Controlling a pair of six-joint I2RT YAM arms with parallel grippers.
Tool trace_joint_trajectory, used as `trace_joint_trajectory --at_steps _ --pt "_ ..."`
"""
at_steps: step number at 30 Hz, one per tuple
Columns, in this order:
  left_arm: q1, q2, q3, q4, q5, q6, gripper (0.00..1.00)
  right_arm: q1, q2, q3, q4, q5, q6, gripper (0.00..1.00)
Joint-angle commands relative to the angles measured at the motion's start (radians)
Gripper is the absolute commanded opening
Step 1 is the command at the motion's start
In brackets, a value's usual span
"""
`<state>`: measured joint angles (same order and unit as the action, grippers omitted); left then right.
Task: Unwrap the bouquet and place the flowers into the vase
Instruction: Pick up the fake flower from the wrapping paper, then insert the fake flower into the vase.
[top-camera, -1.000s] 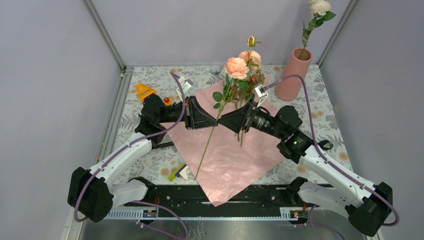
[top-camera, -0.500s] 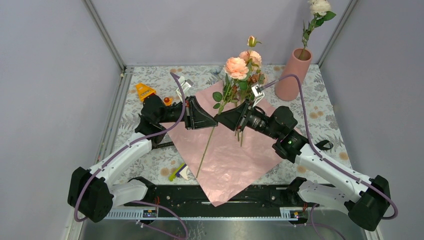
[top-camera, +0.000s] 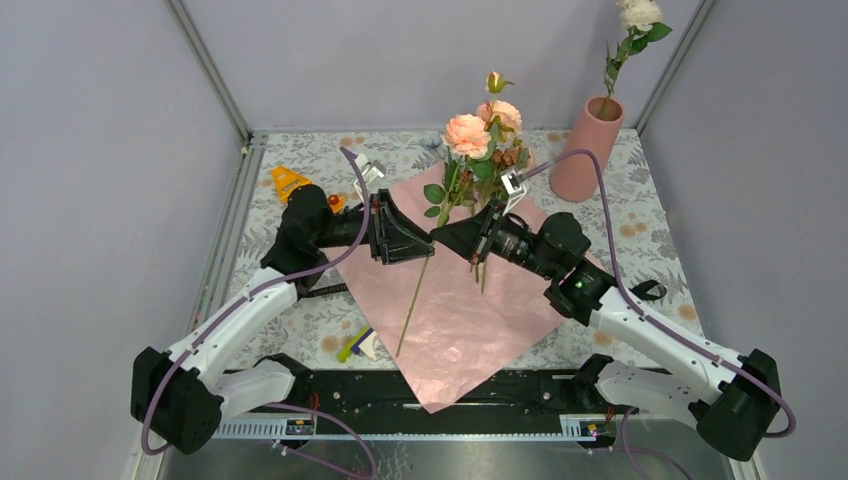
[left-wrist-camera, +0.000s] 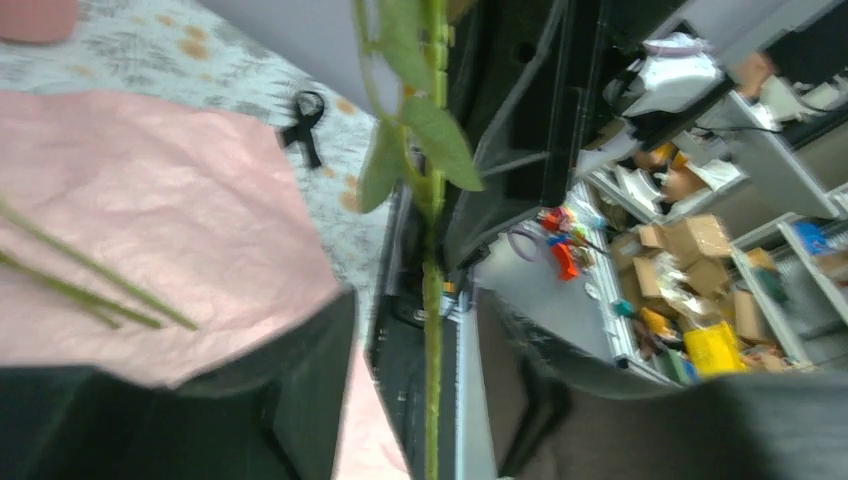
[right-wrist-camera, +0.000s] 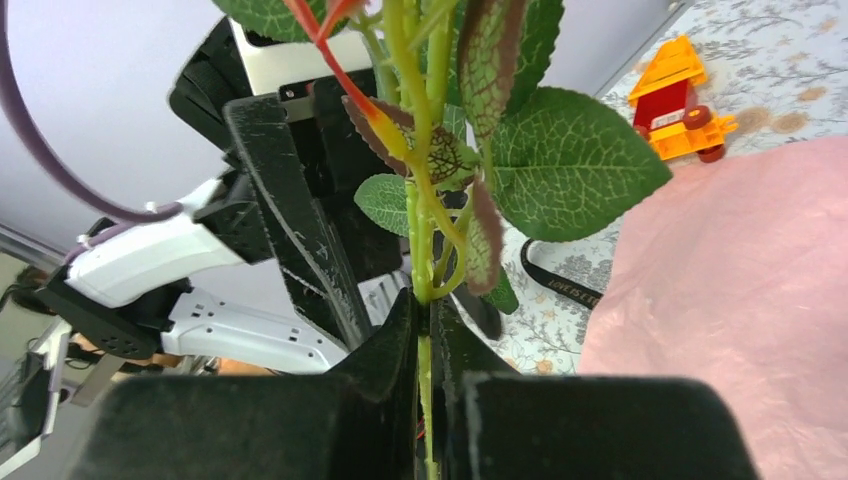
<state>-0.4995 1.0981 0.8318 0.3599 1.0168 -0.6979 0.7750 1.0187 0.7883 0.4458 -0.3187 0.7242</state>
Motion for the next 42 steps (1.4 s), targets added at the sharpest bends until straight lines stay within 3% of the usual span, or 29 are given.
trace_joint_trajectory --at_steps 1,5,10,15,16,17,21,29,42 --pt "0.010 -0.082 0.099 -0.341 -0.197 0.276 0.66 0.028 -0.089 0.073 -0.099 0.114 -0.157 0.00" --pt "0.057 -0.141 0.107 -0.406 -0.283 0.324 0.84 0.030 -0.197 0.130 -0.357 0.299 -0.313 0.00" --pt "0.160 -0.155 0.169 -0.571 -0.450 0.380 0.89 0.030 -0.272 0.214 -0.622 0.612 -0.473 0.00" --pt "0.268 -0.170 0.207 -0.693 -0.659 0.414 0.95 0.000 -0.246 0.304 -0.726 0.800 -0.669 0.00" --pt "0.278 -0.175 0.199 -0.692 -0.670 0.414 0.95 -0.038 -0.232 0.248 -0.730 0.799 -0.698 0.00" --pt "0.283 -0.177 0.189 -0.686 -0.674 0.413 0.95 -0.092 -0.216 0.325 -0.737 0.764 -0.708 0.00" --pt "0.292 -0.176 0.174 -0.682 -0.680 0.411 0.95 -0.362 -0.149 0.385 -0.719 0.571 -0.681 0.00" --pt "0.326 -0.208 0.146 -0.662 -0.683 0.394 0.95 -0.635 0.080 0.638 -0.628 0.478 -0.780 0.00" --pt "0.368 -0.234 0.151 -0.705 -0.754 0.418 0.95 -0.800 0.379 1.010 -0.402 0.500 -0.767 0.00"
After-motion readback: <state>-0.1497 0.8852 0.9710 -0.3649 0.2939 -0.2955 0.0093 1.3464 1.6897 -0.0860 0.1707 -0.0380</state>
